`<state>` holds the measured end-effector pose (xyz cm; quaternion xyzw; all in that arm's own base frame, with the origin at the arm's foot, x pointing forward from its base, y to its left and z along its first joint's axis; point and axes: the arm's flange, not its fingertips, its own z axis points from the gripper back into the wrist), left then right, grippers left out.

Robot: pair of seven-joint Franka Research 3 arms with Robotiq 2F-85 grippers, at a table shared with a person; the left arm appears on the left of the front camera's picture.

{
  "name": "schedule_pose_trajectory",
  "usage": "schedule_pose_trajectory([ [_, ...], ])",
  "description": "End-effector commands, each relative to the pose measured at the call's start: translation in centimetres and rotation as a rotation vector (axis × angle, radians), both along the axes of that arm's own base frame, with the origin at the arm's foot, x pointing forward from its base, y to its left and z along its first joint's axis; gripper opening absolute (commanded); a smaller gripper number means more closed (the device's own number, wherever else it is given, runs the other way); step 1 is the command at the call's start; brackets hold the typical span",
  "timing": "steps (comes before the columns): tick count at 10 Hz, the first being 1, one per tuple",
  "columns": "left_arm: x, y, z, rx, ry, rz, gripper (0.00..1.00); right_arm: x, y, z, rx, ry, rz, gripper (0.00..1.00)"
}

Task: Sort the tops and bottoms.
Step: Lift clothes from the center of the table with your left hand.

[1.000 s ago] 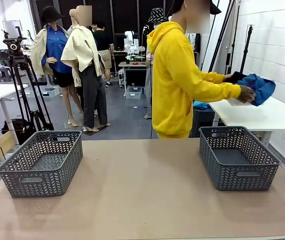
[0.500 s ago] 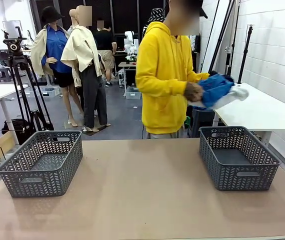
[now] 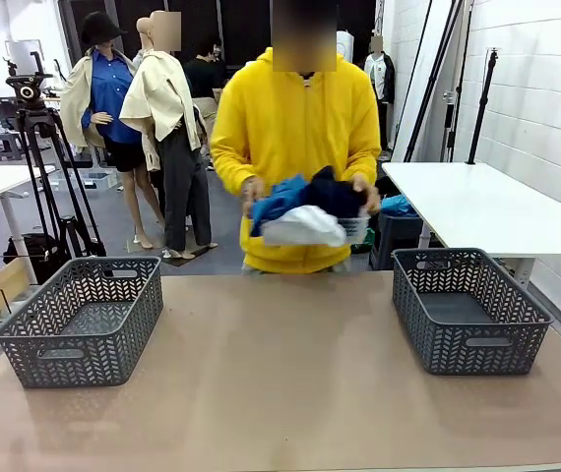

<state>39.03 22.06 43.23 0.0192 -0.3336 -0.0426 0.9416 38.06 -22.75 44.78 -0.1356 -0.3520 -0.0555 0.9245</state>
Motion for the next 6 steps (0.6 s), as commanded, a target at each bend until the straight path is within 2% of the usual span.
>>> schedule_pose_trajectory([
  [1,-0.07,0.29,-0.27,0.0,0.003,-0.002,1.0,-0.22,-0.2,0.09,0.0,0.004,0.001,1.0],
  [6,-0.07,0.29,-0.27,0.0,0.003,-0.002,1.0,-0.22,-0.2,0.09,0.0,0.004,0.001,1.0],
])
